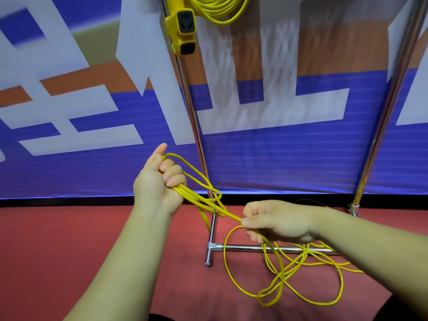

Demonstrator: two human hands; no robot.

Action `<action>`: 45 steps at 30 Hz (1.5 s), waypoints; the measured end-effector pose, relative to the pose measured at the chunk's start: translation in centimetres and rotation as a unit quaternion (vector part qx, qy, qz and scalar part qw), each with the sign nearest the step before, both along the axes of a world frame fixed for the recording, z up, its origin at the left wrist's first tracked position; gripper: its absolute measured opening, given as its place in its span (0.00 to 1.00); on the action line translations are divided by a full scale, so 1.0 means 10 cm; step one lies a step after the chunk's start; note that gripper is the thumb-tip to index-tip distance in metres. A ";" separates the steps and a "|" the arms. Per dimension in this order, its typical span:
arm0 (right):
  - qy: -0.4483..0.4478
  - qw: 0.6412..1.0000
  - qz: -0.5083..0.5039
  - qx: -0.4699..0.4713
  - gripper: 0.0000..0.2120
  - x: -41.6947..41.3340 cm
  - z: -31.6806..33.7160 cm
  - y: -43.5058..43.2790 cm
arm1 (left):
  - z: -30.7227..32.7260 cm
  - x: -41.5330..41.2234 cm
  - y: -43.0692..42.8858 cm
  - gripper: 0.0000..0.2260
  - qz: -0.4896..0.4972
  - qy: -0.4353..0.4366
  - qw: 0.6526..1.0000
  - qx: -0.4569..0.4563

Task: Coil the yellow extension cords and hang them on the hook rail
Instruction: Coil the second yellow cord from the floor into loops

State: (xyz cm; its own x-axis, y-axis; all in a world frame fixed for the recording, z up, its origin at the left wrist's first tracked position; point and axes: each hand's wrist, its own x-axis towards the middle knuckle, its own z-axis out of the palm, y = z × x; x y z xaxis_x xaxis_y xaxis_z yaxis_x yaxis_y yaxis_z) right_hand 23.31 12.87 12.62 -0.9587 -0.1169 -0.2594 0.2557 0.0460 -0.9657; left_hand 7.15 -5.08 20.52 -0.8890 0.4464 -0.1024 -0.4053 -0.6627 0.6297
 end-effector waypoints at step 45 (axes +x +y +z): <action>-0.119 0.932 -0.342 0.024 0.07 0.20 0.26 0.61 | -0.14 0.13 0.09 0.08 -0.111 0.201 0.957 -0.176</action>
